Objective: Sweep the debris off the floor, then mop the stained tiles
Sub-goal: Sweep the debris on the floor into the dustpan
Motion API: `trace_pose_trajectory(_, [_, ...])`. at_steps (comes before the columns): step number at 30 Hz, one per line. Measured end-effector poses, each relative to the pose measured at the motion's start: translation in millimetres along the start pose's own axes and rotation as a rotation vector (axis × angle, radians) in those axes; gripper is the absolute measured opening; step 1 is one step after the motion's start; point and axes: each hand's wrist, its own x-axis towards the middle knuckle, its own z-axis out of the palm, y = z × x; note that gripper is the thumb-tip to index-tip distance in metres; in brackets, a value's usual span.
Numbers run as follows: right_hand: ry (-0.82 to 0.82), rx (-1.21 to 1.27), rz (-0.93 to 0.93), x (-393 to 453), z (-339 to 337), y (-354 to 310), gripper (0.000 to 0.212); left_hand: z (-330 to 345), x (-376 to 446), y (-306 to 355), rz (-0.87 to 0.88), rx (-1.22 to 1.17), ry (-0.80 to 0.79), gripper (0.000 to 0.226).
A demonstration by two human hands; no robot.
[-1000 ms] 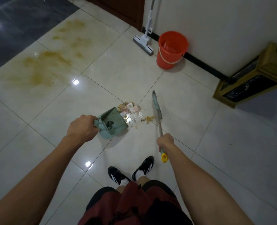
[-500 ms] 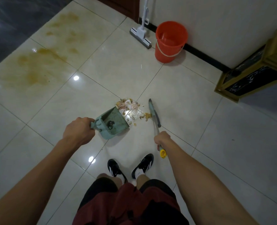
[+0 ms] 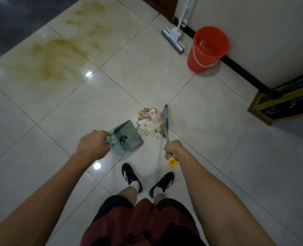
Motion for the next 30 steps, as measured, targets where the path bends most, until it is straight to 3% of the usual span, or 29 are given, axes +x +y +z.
trace_pose_trajectory(10, [0.105, -0.168, -0.03, -16.4, 35.6, -28.3, 0.029, -11.5, 38.8, -39.4, 0.023, -0.007, -0.048, 0.047])
trace_pose_trajectory(17, [0.227, -0.411, -0.075, -10.2, 15.2, -19.4, 0.006, -8.3, 54.9, -47.4, 0.016, -0.016, -0.046, 0.047])
trace_pose_trajectory(30, [0.203, -0.678, -0.156, 31.2, -7.0, -33.6, 0.032, -7.4, 83.5, -42.2, -0.033, 0.031, -0.047, 0.035])
